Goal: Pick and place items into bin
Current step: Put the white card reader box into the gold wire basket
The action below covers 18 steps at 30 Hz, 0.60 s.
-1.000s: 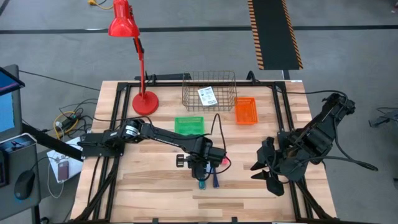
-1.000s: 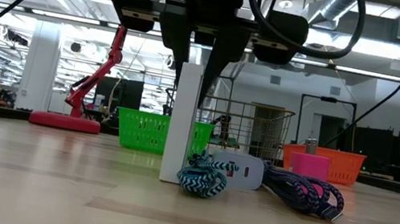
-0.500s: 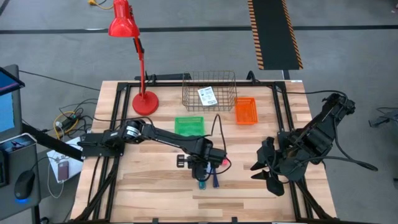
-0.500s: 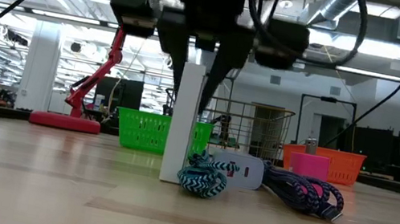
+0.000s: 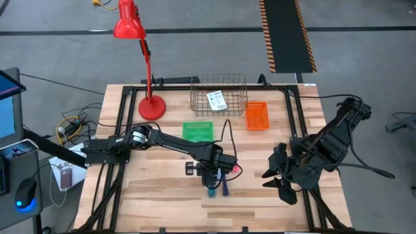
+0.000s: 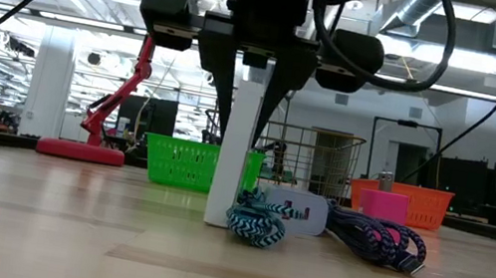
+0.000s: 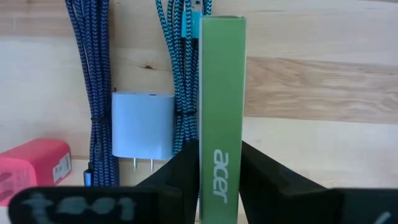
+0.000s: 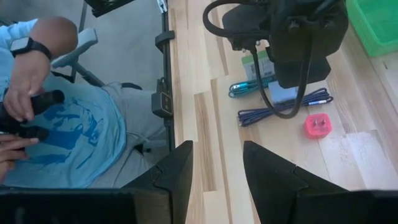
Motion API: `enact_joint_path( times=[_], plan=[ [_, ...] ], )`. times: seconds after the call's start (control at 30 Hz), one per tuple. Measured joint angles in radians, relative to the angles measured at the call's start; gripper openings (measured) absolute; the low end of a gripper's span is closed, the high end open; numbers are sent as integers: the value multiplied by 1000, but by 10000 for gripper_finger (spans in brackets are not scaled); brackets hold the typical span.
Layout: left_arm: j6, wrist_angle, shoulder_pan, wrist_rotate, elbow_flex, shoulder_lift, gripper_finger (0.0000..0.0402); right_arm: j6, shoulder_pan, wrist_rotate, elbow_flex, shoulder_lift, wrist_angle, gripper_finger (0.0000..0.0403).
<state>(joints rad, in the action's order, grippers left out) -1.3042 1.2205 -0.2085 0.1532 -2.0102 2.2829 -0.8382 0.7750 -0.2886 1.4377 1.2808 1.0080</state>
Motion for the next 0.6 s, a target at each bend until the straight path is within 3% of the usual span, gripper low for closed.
enact_joint_path(
  times=[0.6],
  plan=[
    [96, 7, -17, 6, -2, -8, 82, 0, 0, 0, 0, 0, 0, 134]
  ],
)
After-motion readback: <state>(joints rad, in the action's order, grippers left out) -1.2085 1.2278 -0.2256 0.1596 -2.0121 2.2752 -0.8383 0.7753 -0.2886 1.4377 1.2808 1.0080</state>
